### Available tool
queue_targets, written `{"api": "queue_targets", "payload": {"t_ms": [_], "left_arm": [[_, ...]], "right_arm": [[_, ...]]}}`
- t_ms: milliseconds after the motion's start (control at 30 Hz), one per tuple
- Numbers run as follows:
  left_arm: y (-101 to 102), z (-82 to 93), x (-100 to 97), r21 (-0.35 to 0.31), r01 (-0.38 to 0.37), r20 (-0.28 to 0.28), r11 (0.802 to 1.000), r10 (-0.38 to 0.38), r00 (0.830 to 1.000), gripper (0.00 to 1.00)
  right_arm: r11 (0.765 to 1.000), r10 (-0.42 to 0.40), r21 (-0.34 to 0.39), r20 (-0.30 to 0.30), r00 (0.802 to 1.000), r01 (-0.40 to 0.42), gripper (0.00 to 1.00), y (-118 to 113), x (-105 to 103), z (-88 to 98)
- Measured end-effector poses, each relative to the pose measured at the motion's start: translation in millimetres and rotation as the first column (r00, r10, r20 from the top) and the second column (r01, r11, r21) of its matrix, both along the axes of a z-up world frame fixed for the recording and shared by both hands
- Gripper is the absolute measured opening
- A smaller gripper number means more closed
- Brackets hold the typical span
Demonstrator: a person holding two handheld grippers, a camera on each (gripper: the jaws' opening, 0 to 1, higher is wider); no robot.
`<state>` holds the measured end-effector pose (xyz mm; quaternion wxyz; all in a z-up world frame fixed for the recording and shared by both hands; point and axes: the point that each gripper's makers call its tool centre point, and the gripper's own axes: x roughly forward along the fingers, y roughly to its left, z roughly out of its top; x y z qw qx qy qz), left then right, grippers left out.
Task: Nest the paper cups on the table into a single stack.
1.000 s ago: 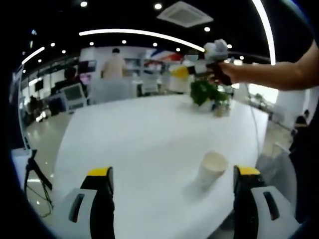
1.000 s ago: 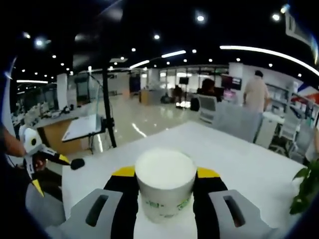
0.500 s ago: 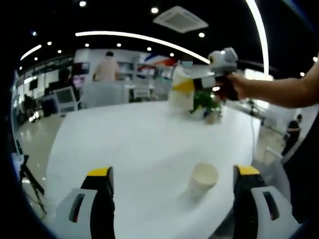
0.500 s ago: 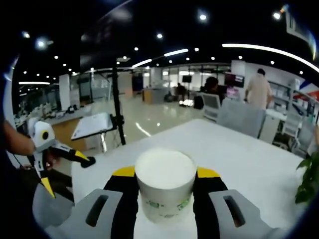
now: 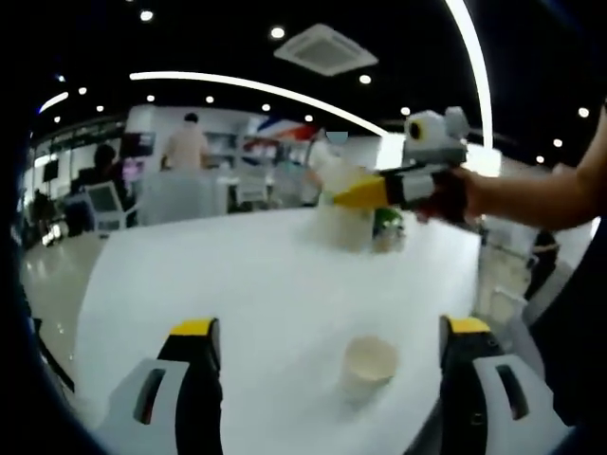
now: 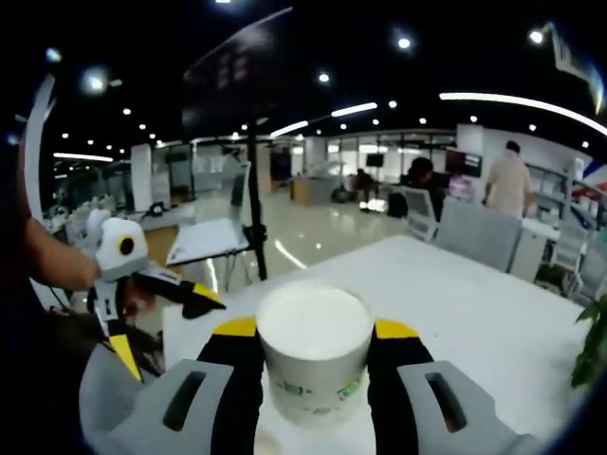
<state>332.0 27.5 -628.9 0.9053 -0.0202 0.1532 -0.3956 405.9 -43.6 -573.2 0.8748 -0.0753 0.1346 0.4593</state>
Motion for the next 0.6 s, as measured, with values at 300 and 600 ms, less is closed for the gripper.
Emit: {"api": "queue_targets", "payload": {"t_ms": [300,600], "left_arm": [[-19,1.2,-15.4,-0.015,0.067,0.001,0.998,-0.067,0.998,0.90],[-30,-0.3,-27.9,0.003,0.108,-0.002,0.994,-0.108,0.994,0.87]], "right_arm": [[0.997,0.073,0.008,0.017,0.997,-0.073,0.40,16,-35,2.2],[0.995,0.089,0.050,0.011,0.996,-0.089,0.40,18,-55,6.3]]}}
